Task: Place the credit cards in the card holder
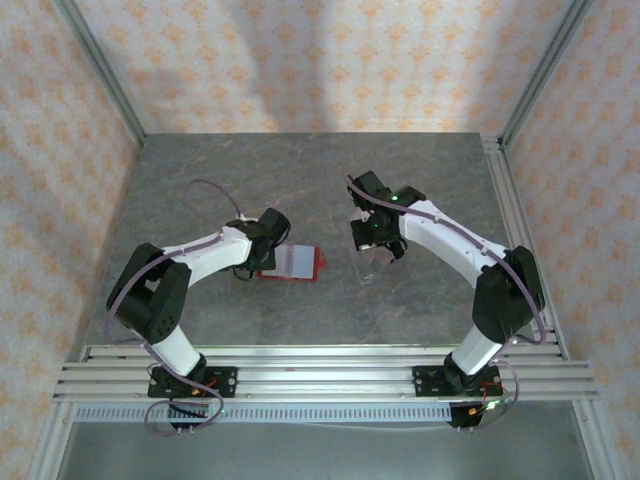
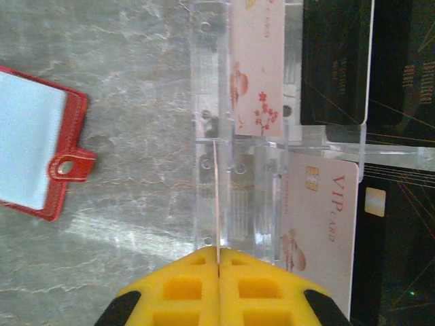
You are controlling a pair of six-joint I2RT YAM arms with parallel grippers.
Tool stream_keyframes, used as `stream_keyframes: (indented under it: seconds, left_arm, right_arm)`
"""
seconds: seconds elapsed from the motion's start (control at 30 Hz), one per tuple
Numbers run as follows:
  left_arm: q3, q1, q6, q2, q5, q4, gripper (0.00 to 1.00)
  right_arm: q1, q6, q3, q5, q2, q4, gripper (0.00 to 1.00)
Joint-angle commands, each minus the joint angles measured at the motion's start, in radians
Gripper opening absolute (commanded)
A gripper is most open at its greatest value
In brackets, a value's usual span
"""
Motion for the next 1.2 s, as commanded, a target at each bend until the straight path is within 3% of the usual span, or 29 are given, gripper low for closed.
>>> stream_keyframes:
  seconds: [0.0,0.2,0.43,0.73,0.97,1.17]
  left_arm:
    - [0.012,0.014,-0.013,0.016,-0.059,-0.048,0.92]
    - [-0.008,0.009,-0.018,0.028,-0.035,-0.033,0.92]
    - [-0.035,-0.051,-0.059,0.024,-0.009,-0.024,0.92]
    - [-0.063,-0.124,-0.144,-0.032,0.007,-0.043,0.92]
    - [0.008,-0.120,-0.107,-0.086,-0.045,-0.104,0.92]
    - [0.025,-0.120,-0.040,-0.065,0.010,-0.021,0.92]
  right_arm:
    - [-0.004,0.023,0.020,-0.041,-0.047,-0.004,0.00]
    - [-0.004,0.096,-0.023,-0.170,-0.100,0.089,0.00]
    - [-0.004,0.259,-0.171,-0.347,-0.142,0.368,0.00]
    - [-0.003,0.362,-0.262,-0.395,-0.103,0.567,0.00]
    - [-0.003,0.429,-0.331,-0.428,-0.063,0.736,0.00]
    - [0.008,0.476,-0.383,-0.447,-0.017,0.858,0.00]
